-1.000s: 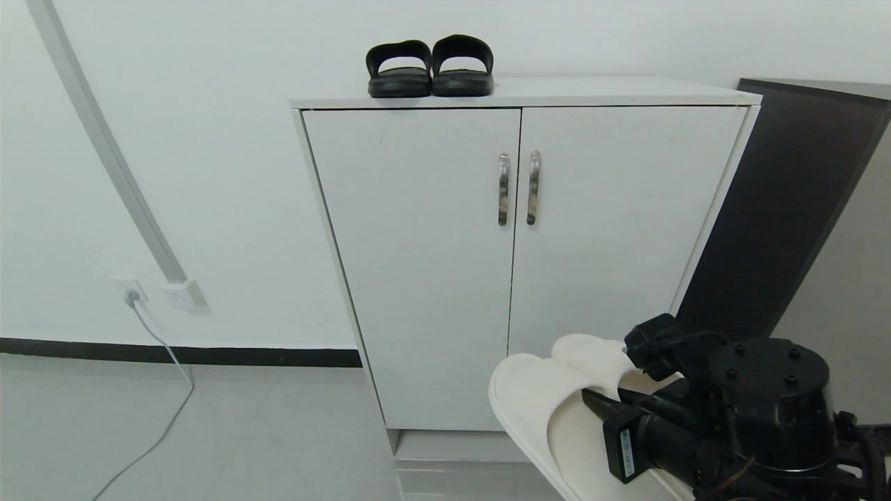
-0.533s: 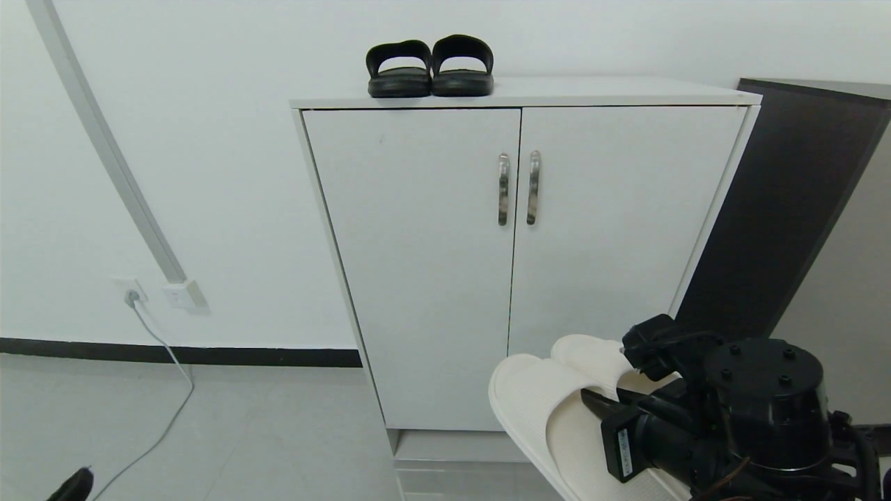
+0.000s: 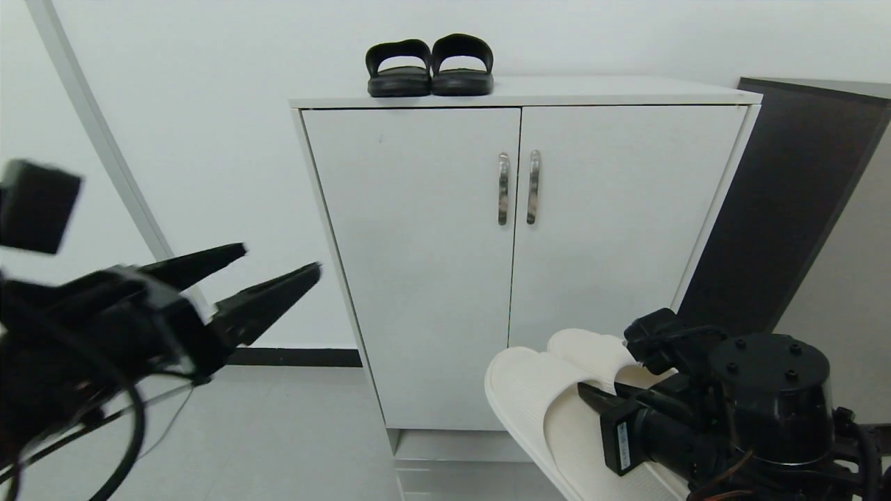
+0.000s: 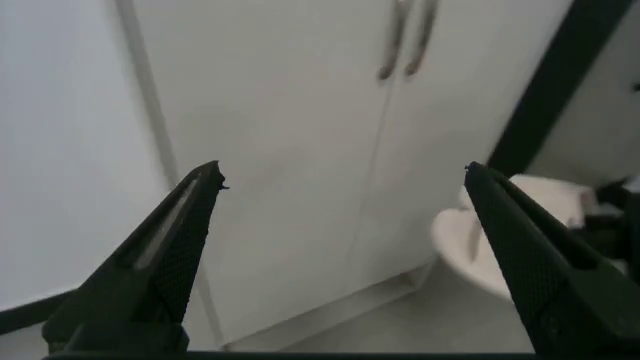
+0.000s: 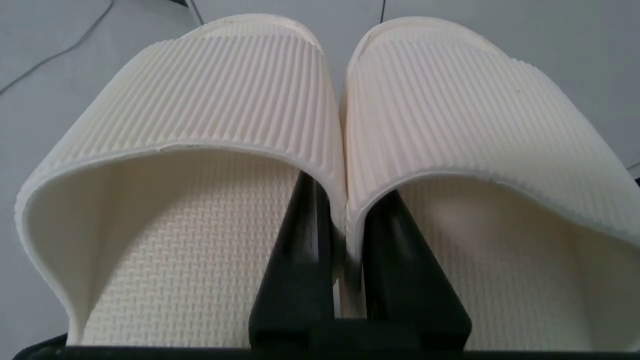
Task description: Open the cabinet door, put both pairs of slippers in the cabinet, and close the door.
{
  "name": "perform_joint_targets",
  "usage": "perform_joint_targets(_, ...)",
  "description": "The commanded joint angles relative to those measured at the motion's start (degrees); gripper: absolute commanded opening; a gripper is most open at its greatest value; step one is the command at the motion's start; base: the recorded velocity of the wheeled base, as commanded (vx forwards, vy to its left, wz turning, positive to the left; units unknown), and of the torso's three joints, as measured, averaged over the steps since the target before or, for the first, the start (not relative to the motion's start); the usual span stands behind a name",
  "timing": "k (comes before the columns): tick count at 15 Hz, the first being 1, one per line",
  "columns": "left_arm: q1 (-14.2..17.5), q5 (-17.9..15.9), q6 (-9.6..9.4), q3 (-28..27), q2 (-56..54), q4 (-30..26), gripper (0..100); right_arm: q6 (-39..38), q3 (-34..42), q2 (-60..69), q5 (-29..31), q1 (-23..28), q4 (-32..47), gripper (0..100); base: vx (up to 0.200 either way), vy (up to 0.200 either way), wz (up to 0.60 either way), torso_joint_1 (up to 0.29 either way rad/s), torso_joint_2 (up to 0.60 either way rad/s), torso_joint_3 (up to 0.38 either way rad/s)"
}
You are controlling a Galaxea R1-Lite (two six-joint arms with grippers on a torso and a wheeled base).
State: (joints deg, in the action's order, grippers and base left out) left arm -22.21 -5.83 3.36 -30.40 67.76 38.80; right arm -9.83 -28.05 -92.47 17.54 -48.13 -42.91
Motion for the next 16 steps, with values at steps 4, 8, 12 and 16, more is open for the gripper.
perform_joint_targets(4, -11.3, -1.2, 1.21, -25.3, 27.1, 3.0, 100, 0.0, 0.0, -0.3, -0.2, 0.3, -0.1, 0, 0.000, 0.000, 0.00, 0.000, 0.00, 0.000)
perform_joint_targets(8, -12.3, -8.3, 2.70, -40.2, 37.4, -5.4, 100, 0.2, 0.3, -0.3, -0.2, 0.3, -0.1, 0, 0.000, 0.000, 0.00, 0.000, 0.00, 0.000)
perform_joint_targets(12, -13.0, -17.0, 9.56, -57.6, 46.0, -13.3, 100, 0.2, 0.3, -0.4, -0.2, 0.3, 0.0, 0, 0.000, 0.000, 0.00, 0.000, 0.00, 0.000)
perform_joint_targets(16, -12.6, -23.9, 15.44, -68.4, 51.2, -19.4, 100, 0.3, 0.3, -1.0, -0.2, 0.3, -0.1, 0, 0.000, 0.000, 0.00, 0.000, 0.00, 0.000)
